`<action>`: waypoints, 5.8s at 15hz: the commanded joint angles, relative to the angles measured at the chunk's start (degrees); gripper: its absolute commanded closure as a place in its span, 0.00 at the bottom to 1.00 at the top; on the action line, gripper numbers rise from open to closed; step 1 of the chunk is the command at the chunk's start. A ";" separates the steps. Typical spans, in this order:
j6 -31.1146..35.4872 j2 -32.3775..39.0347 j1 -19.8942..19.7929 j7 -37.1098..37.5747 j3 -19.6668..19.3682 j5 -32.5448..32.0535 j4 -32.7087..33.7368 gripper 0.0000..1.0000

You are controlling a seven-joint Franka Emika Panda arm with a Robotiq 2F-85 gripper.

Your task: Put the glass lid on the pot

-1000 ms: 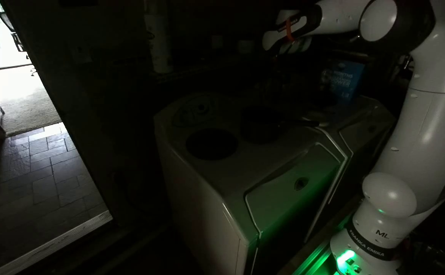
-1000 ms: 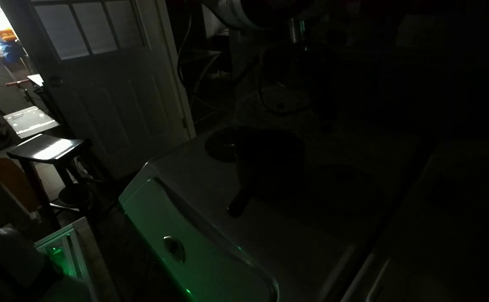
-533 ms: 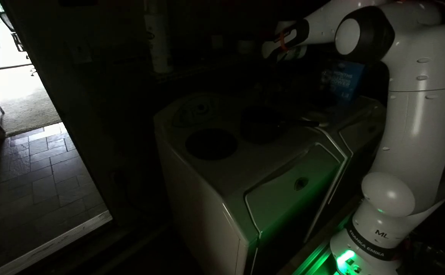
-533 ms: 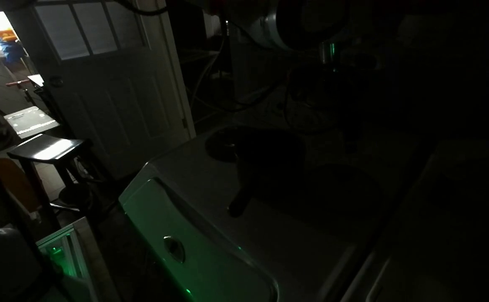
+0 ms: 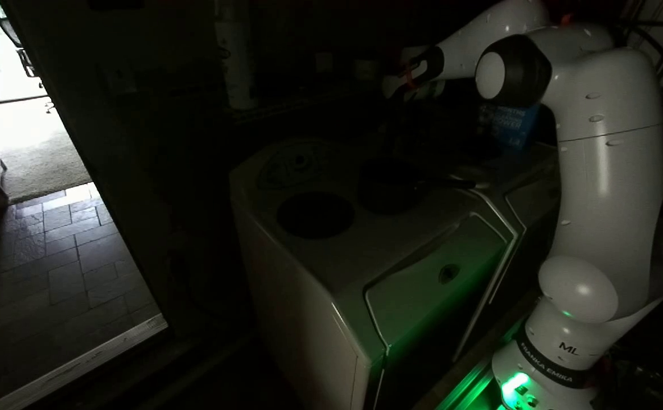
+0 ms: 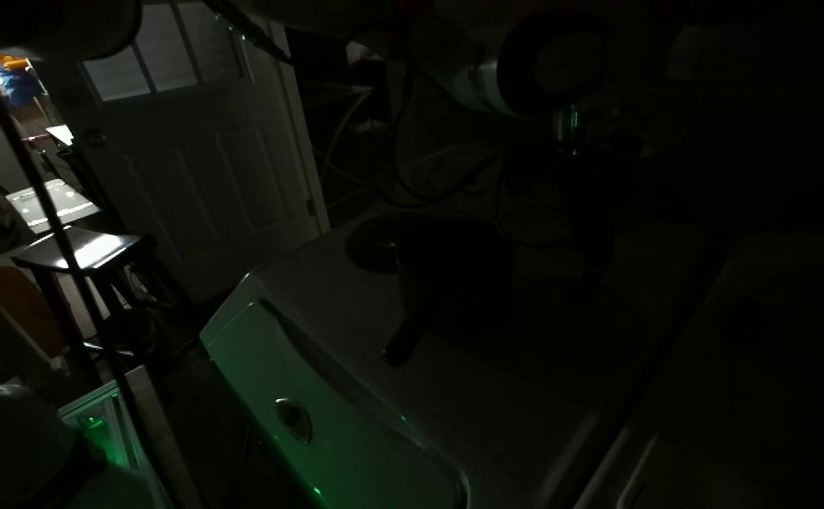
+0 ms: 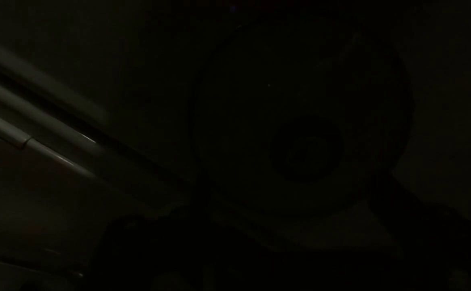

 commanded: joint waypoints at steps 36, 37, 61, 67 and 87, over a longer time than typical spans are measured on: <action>-9.66 12.76 -0.48 -3.74 0.76 0.38 14.09 0.66; -9.60 12.48 -0.40 -3.68 0.69 0.28 13.91 0.66; -3.47 -10.33 4.27 -4.18 0.20 -8.16 -2.02 0.66; -3.35 -18.94 5.64 -7.52 1.61 -10.78 -11.00 0.66; 0.75 -28.83 6.84 -21.69 9.28 -10.01 -28.80 0.66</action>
